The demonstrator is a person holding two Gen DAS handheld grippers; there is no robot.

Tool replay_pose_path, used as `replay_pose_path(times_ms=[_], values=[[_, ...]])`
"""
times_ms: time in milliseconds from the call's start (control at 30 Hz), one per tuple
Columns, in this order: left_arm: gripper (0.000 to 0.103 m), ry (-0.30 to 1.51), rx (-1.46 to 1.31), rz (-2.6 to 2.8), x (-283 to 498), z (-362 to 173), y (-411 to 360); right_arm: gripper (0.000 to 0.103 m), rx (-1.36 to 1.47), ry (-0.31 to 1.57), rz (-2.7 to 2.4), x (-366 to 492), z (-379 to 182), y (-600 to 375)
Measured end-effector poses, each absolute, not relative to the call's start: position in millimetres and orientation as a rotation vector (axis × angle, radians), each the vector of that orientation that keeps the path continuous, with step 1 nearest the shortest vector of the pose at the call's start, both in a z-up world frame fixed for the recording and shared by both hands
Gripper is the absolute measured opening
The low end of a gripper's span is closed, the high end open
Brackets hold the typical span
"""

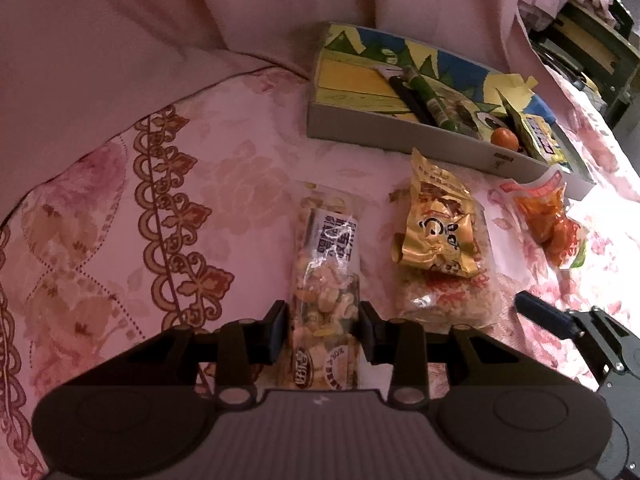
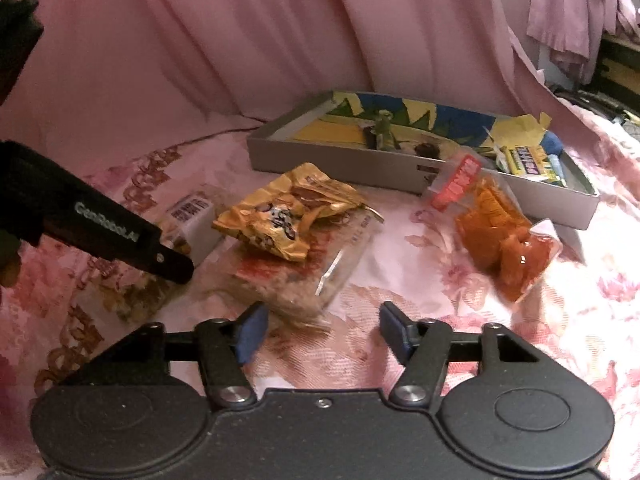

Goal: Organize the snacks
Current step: 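Lower the right gripper onto the clear rice-cracker packet with red print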

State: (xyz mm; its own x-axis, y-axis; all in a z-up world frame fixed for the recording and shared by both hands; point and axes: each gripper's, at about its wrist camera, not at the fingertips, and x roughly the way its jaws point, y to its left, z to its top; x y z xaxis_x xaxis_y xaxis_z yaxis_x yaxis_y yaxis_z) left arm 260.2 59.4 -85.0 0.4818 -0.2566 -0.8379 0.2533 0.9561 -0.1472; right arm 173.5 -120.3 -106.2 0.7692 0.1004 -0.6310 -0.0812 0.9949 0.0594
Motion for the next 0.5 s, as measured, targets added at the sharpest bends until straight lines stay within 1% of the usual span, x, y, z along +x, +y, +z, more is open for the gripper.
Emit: replay_pose_path(times_ms=[33, 67, 100, 200, 400, 433, 500], values=[[0.041, 1.023, -0.007, -0.307, 260.2, -84.9, 59.8, 0.09, 0.029, 0.672, 0.108, 174.0, -105.4, -119.4], [0.041, 1.024, -0.009, -0.306, 260.4, -84.9, 60.1, 0.095, 0.018, 0.66, 0.116, 174.6, -105.0, -116.8], [0.041, 1.026, -0.011, -0.306, 260.8, -84.9, 60.2, 0.097, -0.007, 0.655, 0.122, 176.8, -105.6, -113.2], [0.041, 1.03, -0.015, -0.306, 261.9, -85.0, 60.3, 0.097, -0.063, 0.656, 0.11, 185.6, -110.5, -106.9], [0.041, 1.029, -0.031, -0.311, 264.1, -86.3, 61.7, 0.097, -0.032, 0.664, 0.112, 206.8, -119.5, -111.6], [0.041, 1.027, -0.031, -0.311, 263.6, -86.5, 61.7, 0.096, -0.029, 0.662, 0.116, 209.0, -120.2, -112.0], [0.041, 1.023, -0.032, -0.312, 263.6, -87.0, 61.2, 0.087, -0.019, 0.668, 0.135, 210.9, -121.7, -112.1]])
